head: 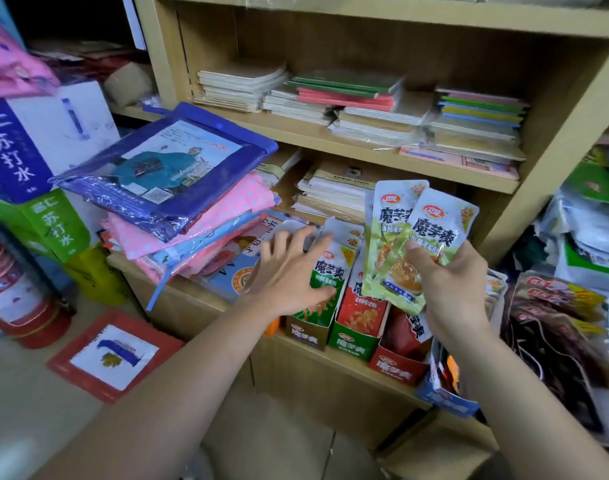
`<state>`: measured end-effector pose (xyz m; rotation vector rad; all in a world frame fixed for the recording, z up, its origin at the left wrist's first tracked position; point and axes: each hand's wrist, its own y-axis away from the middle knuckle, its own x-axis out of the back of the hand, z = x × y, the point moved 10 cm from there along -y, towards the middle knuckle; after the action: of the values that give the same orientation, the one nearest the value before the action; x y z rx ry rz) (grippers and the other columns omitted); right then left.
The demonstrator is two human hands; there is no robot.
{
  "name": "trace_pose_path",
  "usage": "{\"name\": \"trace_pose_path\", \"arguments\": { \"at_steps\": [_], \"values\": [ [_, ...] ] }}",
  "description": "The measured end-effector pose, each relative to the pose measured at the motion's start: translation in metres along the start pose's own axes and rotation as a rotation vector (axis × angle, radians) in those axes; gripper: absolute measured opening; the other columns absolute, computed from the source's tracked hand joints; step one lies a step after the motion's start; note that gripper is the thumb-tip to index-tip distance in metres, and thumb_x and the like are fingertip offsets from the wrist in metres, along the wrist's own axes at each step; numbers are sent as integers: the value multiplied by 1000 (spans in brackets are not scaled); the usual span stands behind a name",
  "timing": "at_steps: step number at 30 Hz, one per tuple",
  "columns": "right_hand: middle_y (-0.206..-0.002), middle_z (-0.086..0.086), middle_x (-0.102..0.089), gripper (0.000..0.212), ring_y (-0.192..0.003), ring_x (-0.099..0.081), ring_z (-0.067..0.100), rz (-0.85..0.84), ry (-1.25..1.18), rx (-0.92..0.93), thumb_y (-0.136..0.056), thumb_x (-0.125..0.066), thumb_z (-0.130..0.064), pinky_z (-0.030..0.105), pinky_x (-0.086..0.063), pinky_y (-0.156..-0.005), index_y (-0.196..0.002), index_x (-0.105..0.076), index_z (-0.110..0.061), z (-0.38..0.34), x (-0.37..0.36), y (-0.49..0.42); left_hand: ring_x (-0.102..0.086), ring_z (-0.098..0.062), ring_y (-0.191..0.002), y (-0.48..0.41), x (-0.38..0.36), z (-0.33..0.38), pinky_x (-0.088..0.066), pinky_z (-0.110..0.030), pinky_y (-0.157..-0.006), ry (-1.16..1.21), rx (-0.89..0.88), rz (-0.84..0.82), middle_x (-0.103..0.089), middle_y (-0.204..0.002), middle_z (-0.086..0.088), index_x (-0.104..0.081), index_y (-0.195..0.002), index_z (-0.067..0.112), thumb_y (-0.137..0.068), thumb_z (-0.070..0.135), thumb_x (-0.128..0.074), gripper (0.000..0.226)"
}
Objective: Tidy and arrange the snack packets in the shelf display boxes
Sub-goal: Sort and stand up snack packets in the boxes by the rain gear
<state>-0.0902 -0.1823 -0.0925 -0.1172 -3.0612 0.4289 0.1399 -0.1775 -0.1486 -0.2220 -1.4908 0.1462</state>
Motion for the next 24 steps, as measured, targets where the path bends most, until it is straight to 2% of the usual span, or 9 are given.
{"name": "trace_pose_path", "arguments": {
  "at_steps": [3,5,8,10,12,14,18,21,24],
  "values": [
    [-91,-12,-74,15,-88,-70,9,6,34,-21,-92,-72,-13,30,-57,-80,-92,-64,-27,6,1,-2,-27,-29,-133,-8,-2,-3,-30,-46,-100,6,35,7,-28,-153,0,-18,-155,37,-84,72,-54,87],
    [-92,-10,-73,15,-91,-71,16,25,57,-24,-92,-72,-13,35,-56,-82,-92,-64,-26,10,5,-5,-31,-25,-128,-11,2,-6,-28,-41,-93,105,62,39,-41,-141,3,-36,-146,38,-88,66,-56,68],
    [-98,-5,-74,12,-95,-70,17,52,63,-44,-92,-72,-13,36,-56,-84,-101,-66,-20,14,11,-7,-35,-21,-119,-12,20,-15,-23,-34,-86,355,68,139,-53,-123,10,-62,-115,35,-90,49,-66,29],
    [-99,1,-74,14,-96,-70,21,66,68,-65,-93,-71,-14,41,-57,-86,-105,-66,-12,19,16,-10,-43,-21,-115,-8,32,-24,-31,-37,-89,509,32,208,-58,-115,11,-66,-95,33,-86,38,-76,15],
    [-100,5,-74,17,-97,-70,26,68,81,-76,-92,-72,-16,48,-58,-89,-107,-65,-11,21,17,-12,-58,-19,-108,-2,37,-30,-46,-43,-94,727,4,143,-67,-108,9,-65,-87,31,-86,25,-79,15],
    [-100,1,-74,19,-96,-70,24,68,85,-88,-92,-73,-19,50,-57,-90,-108,-65,-13,23,17,-13,-68,-12,-97,9,38,-29,-57,-38,-87,881,-12,1,-71,-96,8,-65,-86,28,-89,13,-75,18],
    [-102,-1,-74,22,-98,-70,20,68,74,-95,-91,-74,-20,49,-56,-93,-110,-65,-13,23,16,-13,-69,-5,-96,32,48,-32,-53,-16,-84,867,-46,-89,-72,-94,11,-67,-91,22,-92,6,-70,16],
    [-103,10,-72,27,-98,-68,26,74,57,-88,-91,-74,-21,49,-56,-92,-111,-62,-7,21,16,-12,-70,-9,-97,43,52,-37,-52,-17,-87,879,-50,-106,-74,-97,8,-68,-89,23,-92,2,-69,22],
    [-101,15,-71,28,-93,-68,26,62,43,-79,-90,-75,-23,46,-55,-90,-107,-61,-5,21,15,-13,-71,-12,-101,51,53,-43,-53,-25,-91,920,-30,-137,-77,-101,6,-68,-88,22,-90,-1,-70,23]
  ]
}}
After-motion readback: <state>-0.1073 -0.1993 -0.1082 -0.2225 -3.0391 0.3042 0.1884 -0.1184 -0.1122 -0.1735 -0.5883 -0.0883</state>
